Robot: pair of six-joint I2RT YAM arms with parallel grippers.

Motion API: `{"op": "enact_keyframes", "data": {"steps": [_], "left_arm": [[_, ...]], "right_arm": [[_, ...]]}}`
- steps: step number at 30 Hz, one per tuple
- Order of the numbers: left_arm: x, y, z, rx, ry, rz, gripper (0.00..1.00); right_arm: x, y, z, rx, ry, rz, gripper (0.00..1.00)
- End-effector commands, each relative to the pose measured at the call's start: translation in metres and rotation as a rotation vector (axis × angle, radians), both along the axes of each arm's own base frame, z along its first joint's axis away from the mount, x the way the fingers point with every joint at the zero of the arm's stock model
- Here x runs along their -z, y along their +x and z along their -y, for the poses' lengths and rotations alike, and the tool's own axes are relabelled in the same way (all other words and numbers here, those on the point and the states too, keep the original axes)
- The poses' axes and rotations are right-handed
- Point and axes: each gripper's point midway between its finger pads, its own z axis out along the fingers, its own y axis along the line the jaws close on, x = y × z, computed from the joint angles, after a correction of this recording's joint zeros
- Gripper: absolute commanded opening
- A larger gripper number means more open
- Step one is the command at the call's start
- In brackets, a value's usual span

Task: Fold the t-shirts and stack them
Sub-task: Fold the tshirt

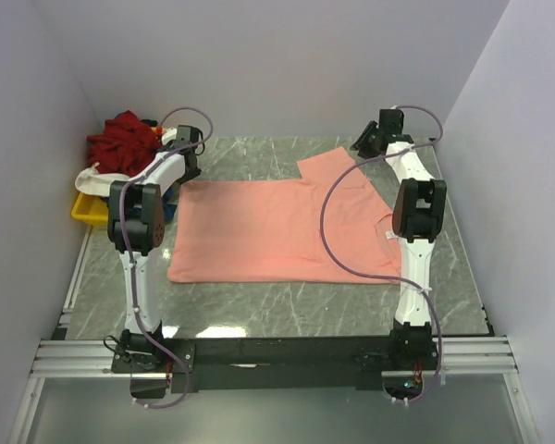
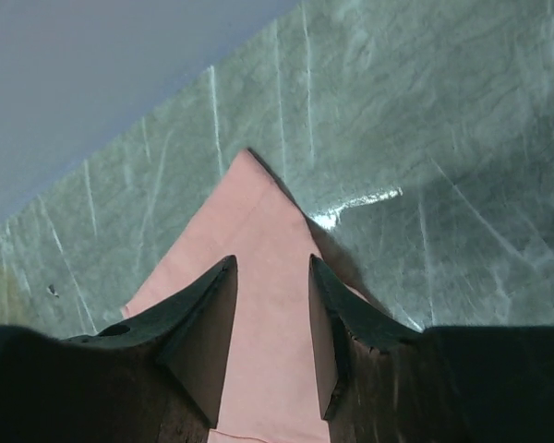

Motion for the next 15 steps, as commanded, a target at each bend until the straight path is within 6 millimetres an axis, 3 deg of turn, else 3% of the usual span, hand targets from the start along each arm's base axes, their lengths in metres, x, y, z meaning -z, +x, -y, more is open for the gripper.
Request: {"op": "enact_keyframes", "data": {"steps": [1, 13, 14, 15], "left_arm": [[-0.014, 0.012, -0.003, 0.0, 0.039, 0.03, 0.38], [0.001, 0.012, -0.007, -0.003, 0.066, 0.0, 0.41], [0.003, 0.012, -0.007, -0.003, 0.066, -0.004, 0.41], [0.005, 0.013, -0.007, -0.003, 0.064, -0.005, 0.41]], "right_arm": [[-0.013, 0.006, -0.005, 0.005, -0.015, 0.027, 0.44], [0.003, -0.007, 0.007, 0.081, -0.045, -0.075, 0.43], [0.005, -0.008, 0.007, 0.081, -0.044, -0.083, 0.43], [0.012, -0.011, -0.008, 0.055, -0.043, -0.102, 0.43]]}}
